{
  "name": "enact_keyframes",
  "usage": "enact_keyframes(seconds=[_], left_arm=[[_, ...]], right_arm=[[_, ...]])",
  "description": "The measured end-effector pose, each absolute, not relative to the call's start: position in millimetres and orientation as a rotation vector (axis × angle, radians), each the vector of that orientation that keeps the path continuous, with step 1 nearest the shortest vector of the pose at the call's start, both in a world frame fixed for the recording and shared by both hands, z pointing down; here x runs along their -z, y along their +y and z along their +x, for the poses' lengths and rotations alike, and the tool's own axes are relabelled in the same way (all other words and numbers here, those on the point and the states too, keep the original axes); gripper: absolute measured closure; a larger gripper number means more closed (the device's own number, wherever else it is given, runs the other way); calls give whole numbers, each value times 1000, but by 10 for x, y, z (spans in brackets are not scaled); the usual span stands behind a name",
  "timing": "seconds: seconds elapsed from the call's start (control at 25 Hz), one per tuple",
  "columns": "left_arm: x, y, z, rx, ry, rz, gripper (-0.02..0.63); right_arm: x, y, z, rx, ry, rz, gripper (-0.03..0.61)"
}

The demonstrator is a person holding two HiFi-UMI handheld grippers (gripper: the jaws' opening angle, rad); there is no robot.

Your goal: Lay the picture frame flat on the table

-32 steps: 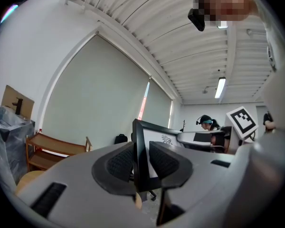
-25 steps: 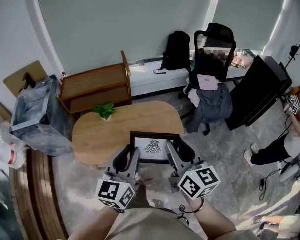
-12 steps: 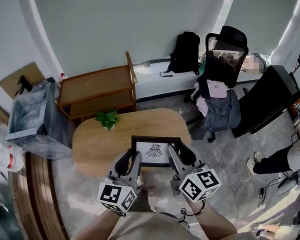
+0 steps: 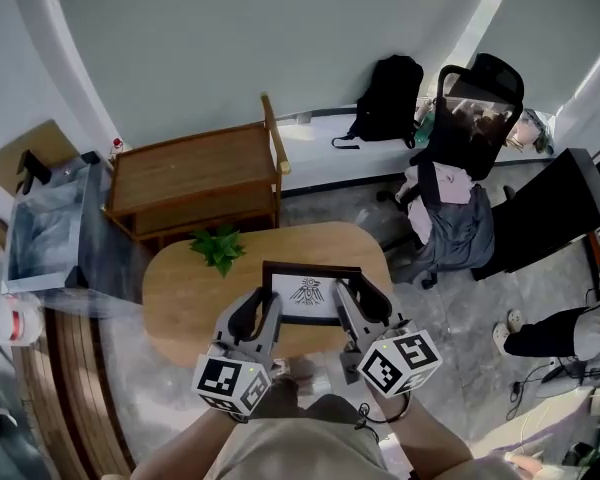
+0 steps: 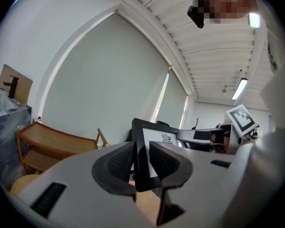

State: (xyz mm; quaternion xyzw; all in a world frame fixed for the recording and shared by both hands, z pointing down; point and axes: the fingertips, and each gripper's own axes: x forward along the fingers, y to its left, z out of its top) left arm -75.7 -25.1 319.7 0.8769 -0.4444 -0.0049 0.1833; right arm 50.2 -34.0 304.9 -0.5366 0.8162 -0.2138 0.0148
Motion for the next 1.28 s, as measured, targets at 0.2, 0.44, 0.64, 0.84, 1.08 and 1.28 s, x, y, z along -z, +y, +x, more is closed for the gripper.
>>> enact_keyframes(seconds=[0.2,0.44,0.64,0.84,1.08,1.28], left_arm=[[-3343,-613,-839,12,-1248,2451,528],[-3515,-857,-813,-16,-1268,2393,526],[-3681,-1105,-728,-52,-1307,2352,528],[-3917,-1338,-636,-77,-1359,2288,528],[-4308,-1684,-571,-95,-1420,2195,526],[-4758,-1999,-477,-130,-1430,2127,528]], right_arm=[[-3178,-721,416,697,2543,-1684,454],[-3383,-1019,438,755,2577,-1653,453],[-3566,-1298,521,806,2599,-1618,453],[-3817,-1604,600,863,2655,-1556,453],[-4240,-2042,644,943,2716,-1485,453],[-4723,-2379,734,1044,2714,-1491,453]])
